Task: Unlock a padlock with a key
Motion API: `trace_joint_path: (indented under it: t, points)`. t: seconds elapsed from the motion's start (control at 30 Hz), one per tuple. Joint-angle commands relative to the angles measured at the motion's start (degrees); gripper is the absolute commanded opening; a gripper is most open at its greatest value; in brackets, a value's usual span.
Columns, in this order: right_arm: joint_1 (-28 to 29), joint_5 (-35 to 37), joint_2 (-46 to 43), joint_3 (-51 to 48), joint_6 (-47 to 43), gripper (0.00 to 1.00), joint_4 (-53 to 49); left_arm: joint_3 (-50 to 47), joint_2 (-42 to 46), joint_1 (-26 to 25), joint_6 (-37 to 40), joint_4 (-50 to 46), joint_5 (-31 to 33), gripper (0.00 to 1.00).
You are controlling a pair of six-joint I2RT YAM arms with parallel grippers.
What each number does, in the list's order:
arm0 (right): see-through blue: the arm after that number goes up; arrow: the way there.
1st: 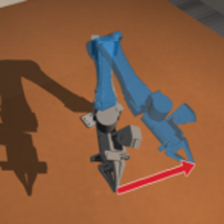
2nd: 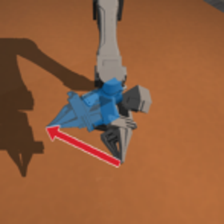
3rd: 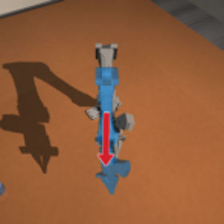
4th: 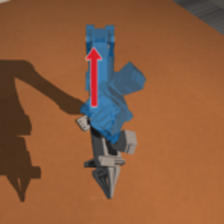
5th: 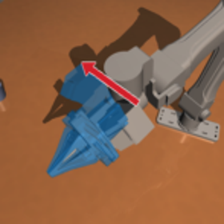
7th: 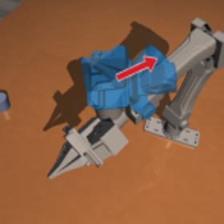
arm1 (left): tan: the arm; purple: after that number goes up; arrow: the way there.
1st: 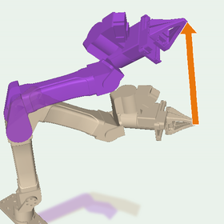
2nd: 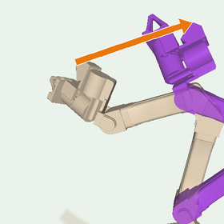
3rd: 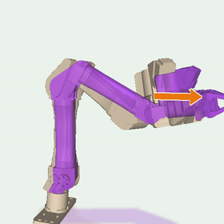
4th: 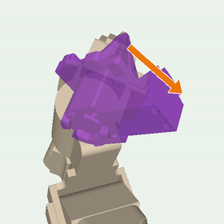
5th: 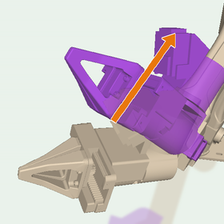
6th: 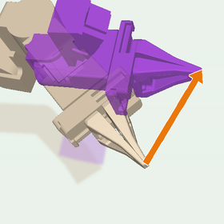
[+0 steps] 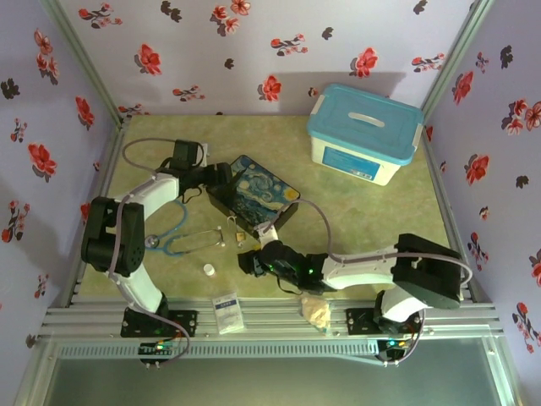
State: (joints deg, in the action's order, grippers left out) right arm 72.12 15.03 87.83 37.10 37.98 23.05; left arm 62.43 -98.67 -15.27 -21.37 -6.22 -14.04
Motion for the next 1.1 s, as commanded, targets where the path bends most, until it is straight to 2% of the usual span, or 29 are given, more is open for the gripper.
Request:
trace_joint_path:
  t: [0.0, 0.13, 0.23, 0.33, 0.5, 0.67, 0.9, 1.07]
  points:
    - [-2.53, 2.63, 1.33, 2.65, 1.64, 0.53, -1.00, -2.59, 1.54, -0.58, 0.77, 0.65, -2.50, 0.83]
    - [-5.42, 3.42, 2.03, 2.38, 4.01, 0.54, -3.76, -6.79, 3.32, -1.38, 0.05, 2.42, -3.73, 0.80]
    - [-7.36, 0.44, 1.86, 1.44, 4.08, 0.52, -4.61, -8.80, 4.93, -1.52, -1.13, 2.50, -4.38, 0.79]
    - [-7.82, 1.97, -0.26, -1.03, 4.63, 0.53, -4.96, -12.04, 7.28, -2.17, -3.21, 5.19, -5.55, 0.77]
    - [-8.24, 5.95, -4.78, -4.19, 4.32, 0.55, -7.55, -13.60, 10.51, -4.06, -3.42, 3.35, -5.95, 0.77]
    - [-8.95, 6.95, -6.79, -4.68, 3.51, 0.55, -9.97, -16.97, 12.86, -5.62, -6.85, 5.64, -6.51, 0.77]
    - [-7.87, 4.47, -3.45, -4.06, 8.93, 0.56, -6.93, -21.32, 16.08, -8.13, -11.41, 7.67, -3.74, 0.78]
    - [-5.87, 2.36, 0.60, -1.89, 11.04, 0.58, -4.27, -19.49, 19.14, -8.08, -10.07, 3.57, -0.29, 0.82]
